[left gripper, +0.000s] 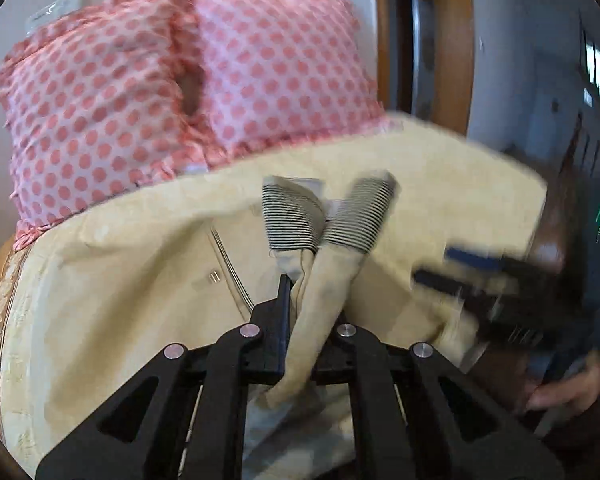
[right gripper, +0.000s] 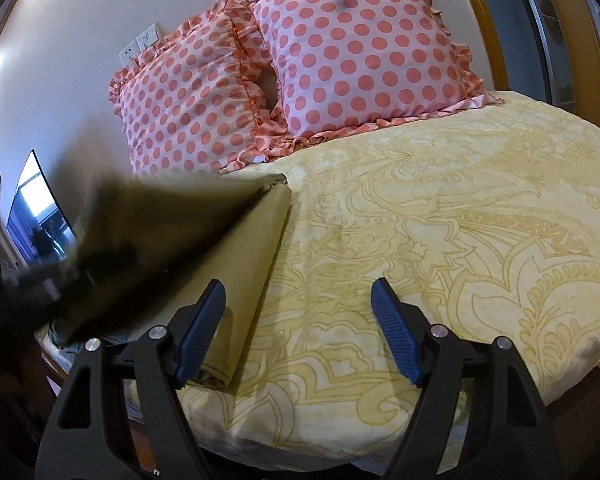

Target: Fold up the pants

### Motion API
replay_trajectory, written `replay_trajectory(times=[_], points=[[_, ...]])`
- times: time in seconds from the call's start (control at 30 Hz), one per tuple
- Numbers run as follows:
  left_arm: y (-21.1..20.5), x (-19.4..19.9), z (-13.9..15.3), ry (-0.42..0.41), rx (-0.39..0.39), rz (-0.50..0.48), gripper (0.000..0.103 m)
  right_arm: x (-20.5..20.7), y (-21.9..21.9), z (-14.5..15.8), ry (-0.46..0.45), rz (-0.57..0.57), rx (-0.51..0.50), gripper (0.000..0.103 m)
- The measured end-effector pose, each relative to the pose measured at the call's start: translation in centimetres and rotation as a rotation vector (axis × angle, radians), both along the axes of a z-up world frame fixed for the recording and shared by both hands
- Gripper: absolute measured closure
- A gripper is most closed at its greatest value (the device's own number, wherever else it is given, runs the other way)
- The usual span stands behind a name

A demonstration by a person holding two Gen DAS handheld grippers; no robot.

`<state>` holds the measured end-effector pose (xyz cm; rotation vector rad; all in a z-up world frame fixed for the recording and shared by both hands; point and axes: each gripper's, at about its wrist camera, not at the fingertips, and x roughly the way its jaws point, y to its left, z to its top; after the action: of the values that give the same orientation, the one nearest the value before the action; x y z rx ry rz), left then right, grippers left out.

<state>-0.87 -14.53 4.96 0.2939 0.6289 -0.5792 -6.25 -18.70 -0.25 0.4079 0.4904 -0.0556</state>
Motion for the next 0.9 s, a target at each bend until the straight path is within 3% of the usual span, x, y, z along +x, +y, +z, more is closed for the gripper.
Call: replay_trajectory(times=[0.07,0.13,0.2,0.23,0.27,0.33,0.4,0.5,0.63,0.73,0.8,0.9], points=[[0.0,0.1,-1.5,0.022,0.013,-0.006,0.095,0.0,-0.2,0.3,0.002,-0.013,-0.001,0.024],[0.1,-1.0,-1.9,-0.028,0.038,-0.014,0.092,-0.1,-0.4,0.6,0.002,-0.026,-0.005,0.024],[0.5,-1.9,-1.9,-0.061,0.052,-0.024,0.083,0.1,-0.6,1.0,-0.005,-0.032,-0.006,0.023],[0.9,-2.0,-1.8,-0.064,0.047,-0.036,0.075,0.2,-0.6,1.3,-0.014,-0.033,-0.004,0.023],[1.8,-2.7,-1.6,-0.059,0.021,-0.066,0.056,0.3,-0.7,1.6,-0.023,-0.03,-0.004,0.023],[3.8,-3.4,-0.9,-0.036,-0.04,-0.112,0.036,0.8,-0.5,2.6,-0.05,-0.017,-0.007,0.023],[6.5,-3.6,0.2,-0.034,-0.091,-0.098,0.035,1.4,0.0,3.8,-0.084,0.023,-0.006,0.023],[11.4,-1.8,1.7,-0.094,-0.103,0.128,0.026,3.6,2.0,5.0,-0.092,0.157,-0.01,0.023],[17.2,2.5,1.5,-0.058,-0.139,0.403,0.023,7.2,6.2,5.5,-0.073,0.34,-0.046,0.023],[18.7,4.3,0.1,-0.009,-0.112,0.442,0.022,9.1,7.8,4.5,0.015,0.363,-0.085,0.019],[18.4,4.5,-1.0,0.027,-0.08,0.423,0.022,9.9,7.9,2.6,0.14,0.364,-0.078,0.018],[18.2,3.9,-2.3,0.066,-0.074,0.381,0.021,7.8,8.6,1.9,0.146,0.371,-0.164,0.018]])
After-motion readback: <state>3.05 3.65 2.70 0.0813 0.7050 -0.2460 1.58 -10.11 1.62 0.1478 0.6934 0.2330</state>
